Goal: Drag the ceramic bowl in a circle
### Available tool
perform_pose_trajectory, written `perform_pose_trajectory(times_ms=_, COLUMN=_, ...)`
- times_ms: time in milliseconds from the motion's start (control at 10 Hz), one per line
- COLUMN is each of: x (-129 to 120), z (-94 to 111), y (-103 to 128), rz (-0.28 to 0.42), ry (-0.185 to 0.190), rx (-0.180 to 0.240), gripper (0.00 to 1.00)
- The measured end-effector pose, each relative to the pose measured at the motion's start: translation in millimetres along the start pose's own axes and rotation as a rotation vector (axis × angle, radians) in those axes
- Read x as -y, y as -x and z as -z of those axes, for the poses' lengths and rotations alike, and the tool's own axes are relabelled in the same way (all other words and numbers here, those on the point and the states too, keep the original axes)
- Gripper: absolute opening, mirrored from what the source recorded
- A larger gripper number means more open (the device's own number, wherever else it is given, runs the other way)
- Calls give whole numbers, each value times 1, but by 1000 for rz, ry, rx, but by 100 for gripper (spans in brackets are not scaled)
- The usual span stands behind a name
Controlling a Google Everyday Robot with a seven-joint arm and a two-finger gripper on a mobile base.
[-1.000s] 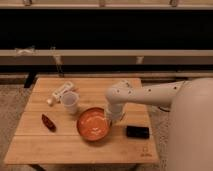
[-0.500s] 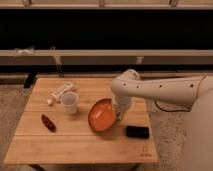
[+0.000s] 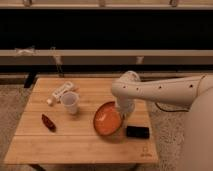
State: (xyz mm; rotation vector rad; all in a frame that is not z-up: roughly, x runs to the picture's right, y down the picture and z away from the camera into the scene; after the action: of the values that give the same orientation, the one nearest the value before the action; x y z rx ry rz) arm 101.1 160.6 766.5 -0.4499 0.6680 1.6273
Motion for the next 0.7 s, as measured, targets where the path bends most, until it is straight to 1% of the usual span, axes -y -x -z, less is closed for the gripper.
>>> perform_pose_trajectory(times_ms=100, x=0, z=1, y=-12, rz=11, ry=-15, rx=-10, gripper=0)
perform_pose_trajectory(times_ms=300, x=-5, z=4, y=-33, rz=38, ry=-32, rx=-31, gripper=0)
perform_pose_trajectory(times_ms=500, x=-16, z=4, y=-57, rz=71, ry=-39, rx=-58, gripper=0)
perform_pose_trajectory(times_ms=600, x=-27, z=4, y=-69, rz=95, ry=-37, rx=-75, gripper=0)
perform_pose_trajectory(times_ms=700, x=-35, z=3, y=-74, rz=112, ry=-35, rx=-87, gripper=0)
